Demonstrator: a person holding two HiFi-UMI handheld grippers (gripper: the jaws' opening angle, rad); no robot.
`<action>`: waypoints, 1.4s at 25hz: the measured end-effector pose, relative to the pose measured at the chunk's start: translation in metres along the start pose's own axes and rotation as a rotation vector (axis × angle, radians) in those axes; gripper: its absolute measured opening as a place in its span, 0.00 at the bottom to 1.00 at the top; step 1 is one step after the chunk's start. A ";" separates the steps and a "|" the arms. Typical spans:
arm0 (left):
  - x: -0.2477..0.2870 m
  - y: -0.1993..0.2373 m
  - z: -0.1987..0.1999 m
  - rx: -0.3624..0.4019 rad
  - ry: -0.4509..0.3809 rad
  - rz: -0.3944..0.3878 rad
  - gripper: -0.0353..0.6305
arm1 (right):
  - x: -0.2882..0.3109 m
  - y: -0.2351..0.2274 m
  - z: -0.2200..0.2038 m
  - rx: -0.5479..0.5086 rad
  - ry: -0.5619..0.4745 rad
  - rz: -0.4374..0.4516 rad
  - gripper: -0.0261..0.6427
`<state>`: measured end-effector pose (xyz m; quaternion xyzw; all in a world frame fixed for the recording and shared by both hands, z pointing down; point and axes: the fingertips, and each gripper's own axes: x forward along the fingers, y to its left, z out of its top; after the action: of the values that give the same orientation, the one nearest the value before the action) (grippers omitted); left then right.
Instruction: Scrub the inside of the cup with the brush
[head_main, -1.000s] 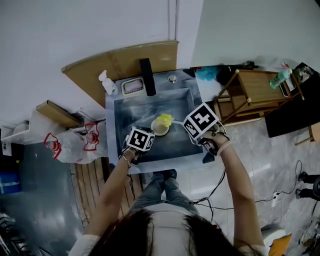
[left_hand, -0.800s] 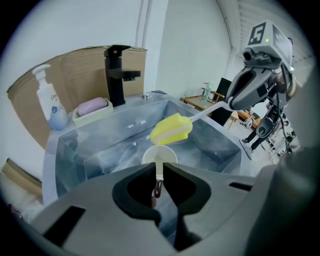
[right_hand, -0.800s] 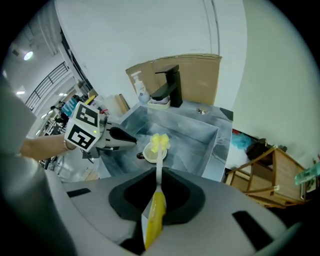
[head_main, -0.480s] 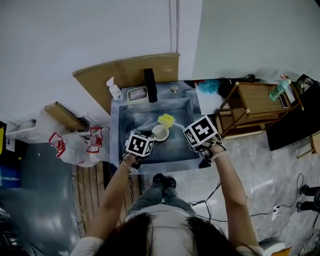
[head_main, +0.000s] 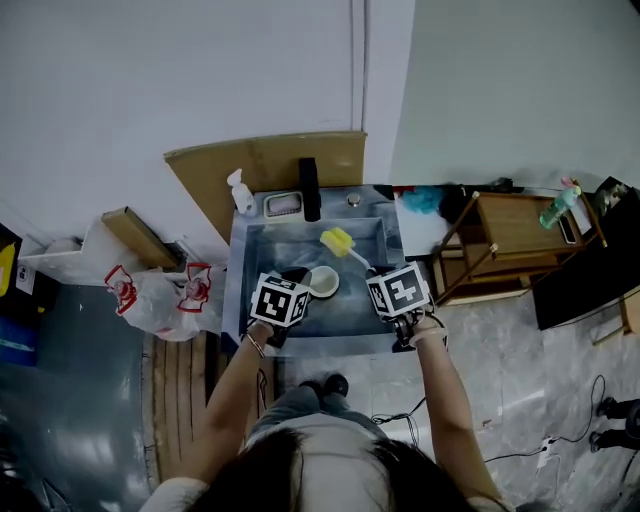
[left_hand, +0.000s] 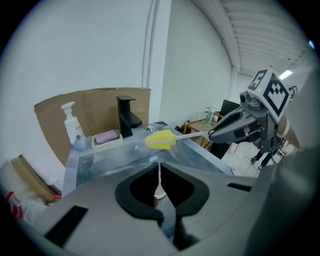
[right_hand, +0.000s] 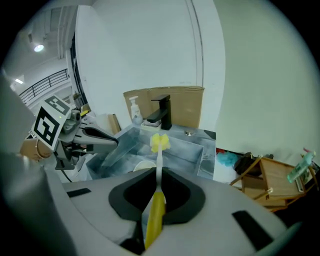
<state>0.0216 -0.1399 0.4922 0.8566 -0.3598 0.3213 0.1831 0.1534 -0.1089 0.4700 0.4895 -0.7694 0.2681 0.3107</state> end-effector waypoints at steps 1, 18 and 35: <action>-0.003 -0.001 0.003 -0.001 -0.011 0.004 0.08 | -0.001 0.000 0.002 -0.002 -0.021 -0.007 0.11; -0.078 -0.026 0.059 0.053 -0.293 0.074 0.07 | -0.060 0.019 0.034 0.013 -0.387 -0.154 0.11; -0.179 -0.052 0.066 0.091 -0.512 0.083 0.07 | -0.135 0.085 0.053 -0.018 -0.637 -0.209 0.11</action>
<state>-0.0076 -0.0515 0.3181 0.9019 -0.4144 0.1171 0.0338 0.1079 -0.0356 0.3263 0.6223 -0.7758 0.0613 0.0847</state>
